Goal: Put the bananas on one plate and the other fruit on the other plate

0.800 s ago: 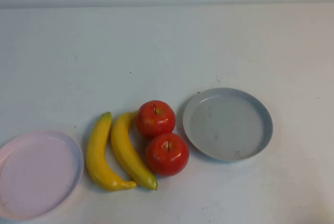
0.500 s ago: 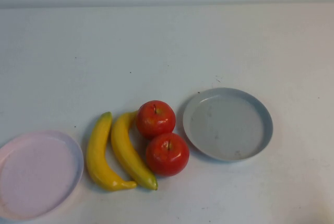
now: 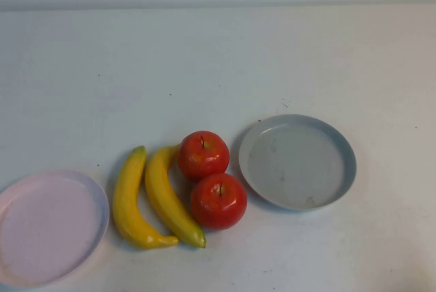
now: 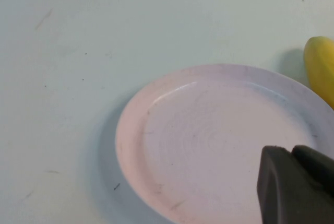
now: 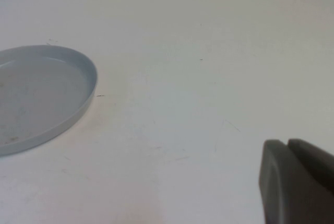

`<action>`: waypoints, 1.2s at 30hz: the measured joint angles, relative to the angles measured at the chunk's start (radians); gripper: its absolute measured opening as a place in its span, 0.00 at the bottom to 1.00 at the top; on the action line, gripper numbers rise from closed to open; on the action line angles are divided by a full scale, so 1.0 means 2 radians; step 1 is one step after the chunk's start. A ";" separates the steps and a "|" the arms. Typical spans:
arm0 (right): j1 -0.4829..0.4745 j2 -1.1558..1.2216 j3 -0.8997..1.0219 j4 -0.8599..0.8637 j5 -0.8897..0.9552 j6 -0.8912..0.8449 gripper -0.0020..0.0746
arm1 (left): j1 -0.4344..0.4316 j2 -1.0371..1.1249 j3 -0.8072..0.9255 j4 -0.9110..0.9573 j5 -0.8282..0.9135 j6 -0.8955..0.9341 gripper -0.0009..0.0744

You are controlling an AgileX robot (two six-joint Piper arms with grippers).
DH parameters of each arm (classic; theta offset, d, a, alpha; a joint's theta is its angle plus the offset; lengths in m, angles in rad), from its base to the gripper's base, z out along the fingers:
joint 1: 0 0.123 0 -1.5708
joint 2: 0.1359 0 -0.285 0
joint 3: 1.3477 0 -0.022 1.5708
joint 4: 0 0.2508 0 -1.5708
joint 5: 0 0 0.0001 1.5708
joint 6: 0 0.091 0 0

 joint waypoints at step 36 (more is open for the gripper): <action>0.000 0.000 0.000 0.000 0.000 0.000 0.00 | 0.000 0.005 -0.017 -0.242 -0.095 -0.027 0.01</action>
